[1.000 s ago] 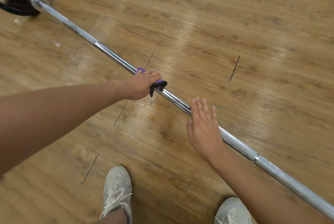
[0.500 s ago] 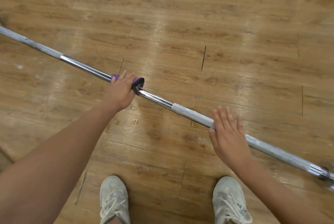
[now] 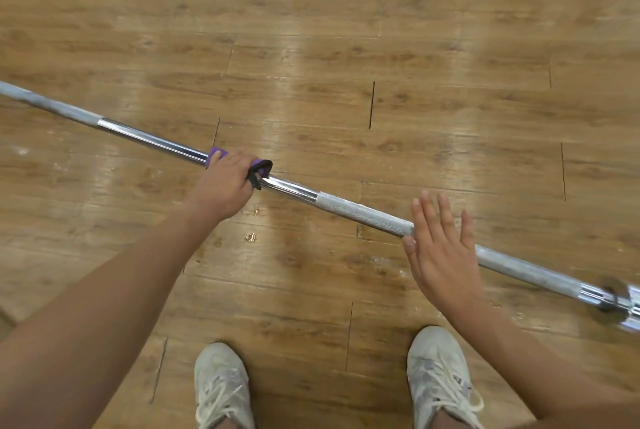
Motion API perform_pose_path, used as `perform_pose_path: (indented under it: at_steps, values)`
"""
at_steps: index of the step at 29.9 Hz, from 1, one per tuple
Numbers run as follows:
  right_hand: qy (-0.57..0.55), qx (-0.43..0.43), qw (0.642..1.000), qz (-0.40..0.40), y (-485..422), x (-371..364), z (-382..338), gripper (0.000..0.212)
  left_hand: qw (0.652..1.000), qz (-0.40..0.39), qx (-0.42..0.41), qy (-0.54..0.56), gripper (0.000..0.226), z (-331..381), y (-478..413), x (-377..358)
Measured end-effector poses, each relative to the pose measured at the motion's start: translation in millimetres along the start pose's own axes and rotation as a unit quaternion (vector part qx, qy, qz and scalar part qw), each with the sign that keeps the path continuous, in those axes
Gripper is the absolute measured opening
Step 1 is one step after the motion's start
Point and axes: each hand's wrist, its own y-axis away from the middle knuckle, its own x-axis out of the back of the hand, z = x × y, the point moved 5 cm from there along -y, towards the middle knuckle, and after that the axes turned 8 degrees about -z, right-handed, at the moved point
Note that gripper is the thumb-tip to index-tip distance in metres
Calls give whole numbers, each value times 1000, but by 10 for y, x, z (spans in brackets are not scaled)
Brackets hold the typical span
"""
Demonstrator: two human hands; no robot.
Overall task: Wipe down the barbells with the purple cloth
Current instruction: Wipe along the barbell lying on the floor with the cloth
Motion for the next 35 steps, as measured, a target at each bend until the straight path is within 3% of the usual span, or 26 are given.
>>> perform_pose_path:
  at_steps: [11,20,26,31,35]
  values:
    - [53,37,998,20,-42,-14,80,62,998,-19,54,-17,20,60,-61,45]
    - [55,66,996,11,-212,9,233,60,999,28,22,-15,12,149,-25,-84]
    - [47,64,997,24,-374,85,263,60,998,50,-25,1,42,577,8,-320]
    - [12,8,1000,12,-434,94,288,60,999,29,13,3,56,492,-61,-310]
    - [-8,-28,1000,2,-446,93,276,62,996,57,54,33,56,637,-64,-369]
